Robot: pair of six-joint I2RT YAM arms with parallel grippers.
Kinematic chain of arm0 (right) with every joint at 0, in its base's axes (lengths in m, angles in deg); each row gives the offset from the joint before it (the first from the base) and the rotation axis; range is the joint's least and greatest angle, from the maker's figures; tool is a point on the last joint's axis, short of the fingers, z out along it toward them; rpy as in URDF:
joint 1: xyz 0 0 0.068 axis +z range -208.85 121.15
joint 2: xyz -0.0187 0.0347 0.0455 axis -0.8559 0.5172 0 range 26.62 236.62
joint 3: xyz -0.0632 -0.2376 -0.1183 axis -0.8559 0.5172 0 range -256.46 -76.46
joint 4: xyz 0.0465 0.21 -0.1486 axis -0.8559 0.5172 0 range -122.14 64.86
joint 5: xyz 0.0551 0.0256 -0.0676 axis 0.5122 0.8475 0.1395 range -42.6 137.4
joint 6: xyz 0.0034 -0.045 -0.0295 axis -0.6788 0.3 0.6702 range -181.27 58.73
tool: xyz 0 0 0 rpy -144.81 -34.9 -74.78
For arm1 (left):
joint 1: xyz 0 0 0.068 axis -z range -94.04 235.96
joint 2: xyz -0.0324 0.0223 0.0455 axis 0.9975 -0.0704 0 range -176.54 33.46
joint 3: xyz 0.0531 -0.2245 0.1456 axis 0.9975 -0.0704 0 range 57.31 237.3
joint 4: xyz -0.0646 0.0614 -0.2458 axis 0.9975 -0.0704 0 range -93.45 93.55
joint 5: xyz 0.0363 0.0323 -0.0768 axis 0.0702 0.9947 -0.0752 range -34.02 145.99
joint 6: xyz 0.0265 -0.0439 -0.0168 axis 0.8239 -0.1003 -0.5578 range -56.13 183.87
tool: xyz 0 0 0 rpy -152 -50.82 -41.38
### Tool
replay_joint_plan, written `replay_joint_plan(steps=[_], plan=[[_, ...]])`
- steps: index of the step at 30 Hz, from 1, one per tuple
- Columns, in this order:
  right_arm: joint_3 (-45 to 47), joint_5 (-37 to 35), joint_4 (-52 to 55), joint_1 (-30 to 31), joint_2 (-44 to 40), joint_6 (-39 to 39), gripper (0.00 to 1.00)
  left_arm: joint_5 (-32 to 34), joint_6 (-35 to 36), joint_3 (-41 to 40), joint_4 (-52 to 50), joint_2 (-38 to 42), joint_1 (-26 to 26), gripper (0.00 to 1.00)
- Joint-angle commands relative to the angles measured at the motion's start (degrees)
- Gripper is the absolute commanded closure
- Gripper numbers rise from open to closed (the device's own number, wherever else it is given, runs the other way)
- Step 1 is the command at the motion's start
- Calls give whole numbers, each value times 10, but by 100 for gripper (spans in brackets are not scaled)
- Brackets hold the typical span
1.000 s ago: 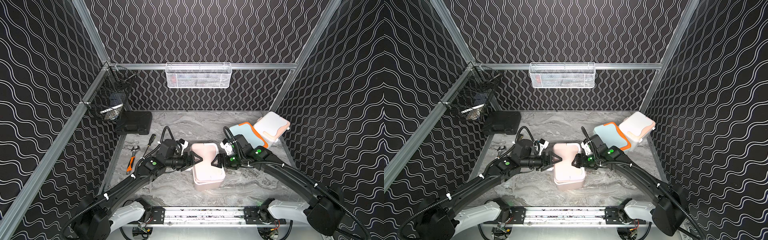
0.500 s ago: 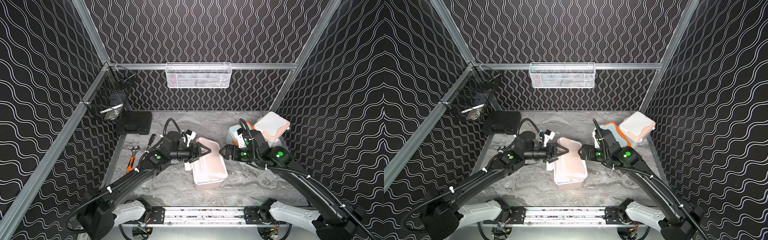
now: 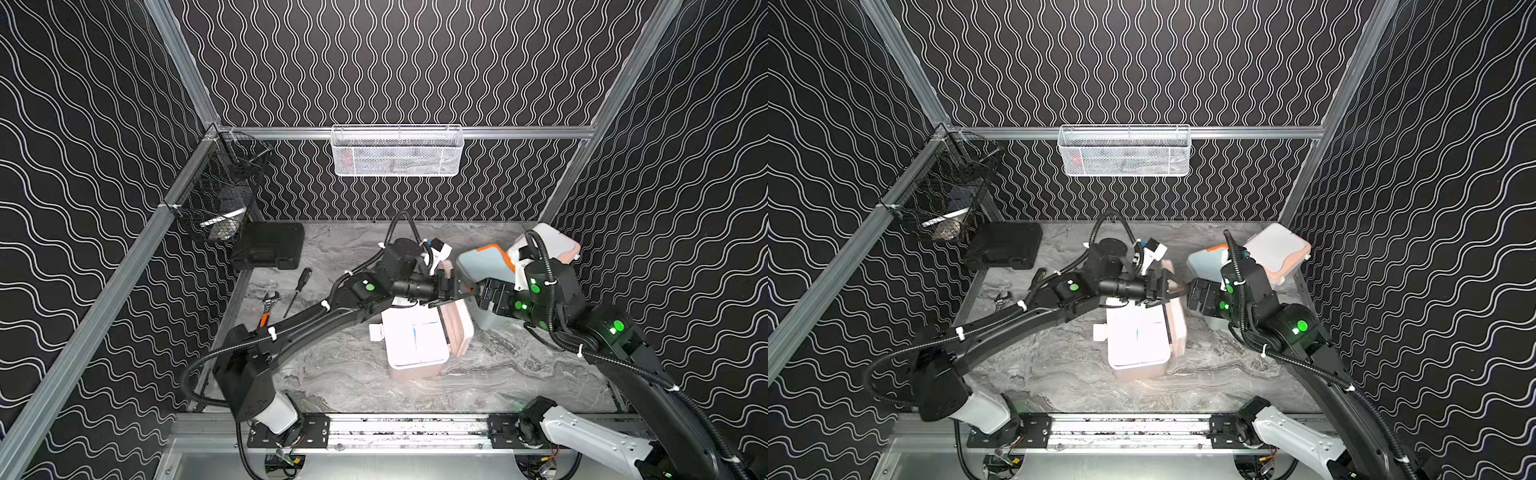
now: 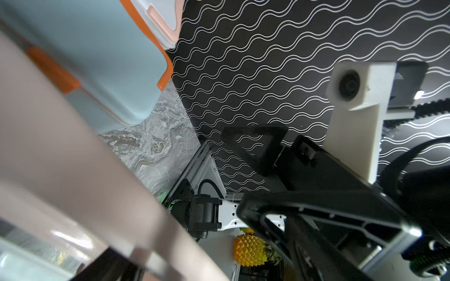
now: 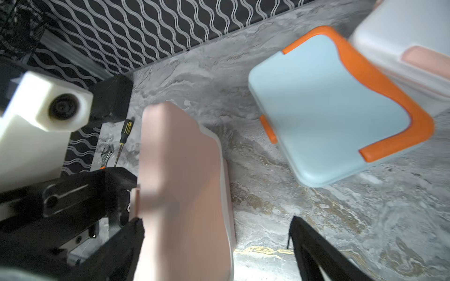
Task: Open first aid kits and take out gauze
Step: Open the lid of the first aid kit, then pick up the gauze from the first aid kit.
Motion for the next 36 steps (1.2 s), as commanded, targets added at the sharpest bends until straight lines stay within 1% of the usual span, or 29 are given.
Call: replay_joint_plan(steps=[1, 4, 8, 13, 18, 22, 24, 26, 28, 31, 34, 35, 36], plan=[[-3, 12, 14, 3, -9, 2, 4, 11, 25, 48, -7, -39, 11, 8], [5, 15, 16, 3, -18, 0, 4, 11, 40, 77, -28, -54, 12, 1], [9, 15, 21, 3, -26, -2, 4, 34, 89, 90, -90, -36, 9, 1], [16, 32, 18, 3, -33, 4, 4, 79, 128, 67, -153, 24, -5, 1], [32, 71, 0, 3, -34, 15, 4, 140, 157, 23, -218, 91, -23, 1], [38, 79, -2, 3, -32, 22, 4, 228, 192, -10, -307, 130, -34, 1], [40, 58, 2, 3, -31, 22, 5, 261, 201, -28, -336, 138, -39, 6], [32, 5, 32, 3, -23, 16, 6, 289, 207, -41, -364, 139, -40, 11], [26, -36, 47, 3, -20, 14, 5, 299, 209, -55, -367, 138, -41, 16], [21, -75, 55, 3, -24, 17, 2, 305, 208, -68, -361, 129, -46, 23], [9, -72, 57, 3, -23, 25, 0, 296, 207, -77, -348, 115, -60, 26], [9, -58, 51, 3, -24, 30, 0, 291, 208, -80, -343, 110, -65, 27], [12, -30, 39, 3, -26, 38, 0, 285, 208, -82, -339, 105, -70, 28]])
